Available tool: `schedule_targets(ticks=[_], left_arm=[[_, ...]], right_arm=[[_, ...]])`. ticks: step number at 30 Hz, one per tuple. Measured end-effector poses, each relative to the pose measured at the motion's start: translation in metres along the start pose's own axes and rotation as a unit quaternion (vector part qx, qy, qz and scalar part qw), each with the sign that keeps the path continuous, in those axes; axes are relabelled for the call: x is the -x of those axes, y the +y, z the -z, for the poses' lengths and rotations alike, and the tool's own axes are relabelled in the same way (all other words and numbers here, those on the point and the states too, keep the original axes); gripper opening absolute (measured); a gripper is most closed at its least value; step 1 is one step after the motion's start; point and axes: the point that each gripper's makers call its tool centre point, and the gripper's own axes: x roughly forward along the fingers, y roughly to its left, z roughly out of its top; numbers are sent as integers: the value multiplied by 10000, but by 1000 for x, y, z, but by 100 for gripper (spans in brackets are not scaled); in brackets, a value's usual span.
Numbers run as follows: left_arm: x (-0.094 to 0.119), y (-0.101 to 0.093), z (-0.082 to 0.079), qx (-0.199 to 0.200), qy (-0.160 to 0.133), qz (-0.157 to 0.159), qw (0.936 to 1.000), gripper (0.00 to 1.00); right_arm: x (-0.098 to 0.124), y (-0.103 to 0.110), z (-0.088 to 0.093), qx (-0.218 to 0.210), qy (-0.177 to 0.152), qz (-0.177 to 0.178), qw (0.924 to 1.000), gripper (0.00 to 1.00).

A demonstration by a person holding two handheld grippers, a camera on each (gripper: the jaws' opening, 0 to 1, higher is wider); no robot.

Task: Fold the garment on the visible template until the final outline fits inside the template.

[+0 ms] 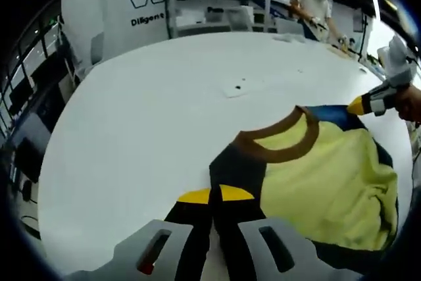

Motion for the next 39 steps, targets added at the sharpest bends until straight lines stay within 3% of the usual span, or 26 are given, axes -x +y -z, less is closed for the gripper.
schedule_targets(ticks=[3,6,9,14,16,18,22,25,28,39], left_arm=[[4,3,-4,-143,-39,-117,9998,3],[13,4,-11,-25,-134,-164,9998,15],[27,-2,-19,-4,-277,-72,9996,25],[46,-14,-24,75,-412,87,9991,43],[54,-21,-24,61,-444,140,9989,50],[62,-28,-22,57,-500,202,9985,59],[74,-43,-16,-328,-521,290,9977,66],[89,-64,-15,-184,-637,660,9956,67],[101,-70,-12,-540,-664,567,9947,67],[133,-105,15,-524,-714,1073,9903,67]], right_arm=[[-1,3,0,-300,-52,-9,9995,0],[4,0,-3,-370,-216,79,9990,1],[13,-5,-4,-453,-291,208,9983,21],[25,2,-4,-846,-536,5,9950,39],[32,3,-3,-910,-597,47,9940,58],[37,8,1,-872,-610,36,9943,70],[47,23,6,-1037,-691,-312,9917,69],[58,34,14,-1155,-701,-501,9896,72],[68,43,21,-1221,-662,-682,9880,70],[103,73,37,-1068,-799,-1119,9847,69]])
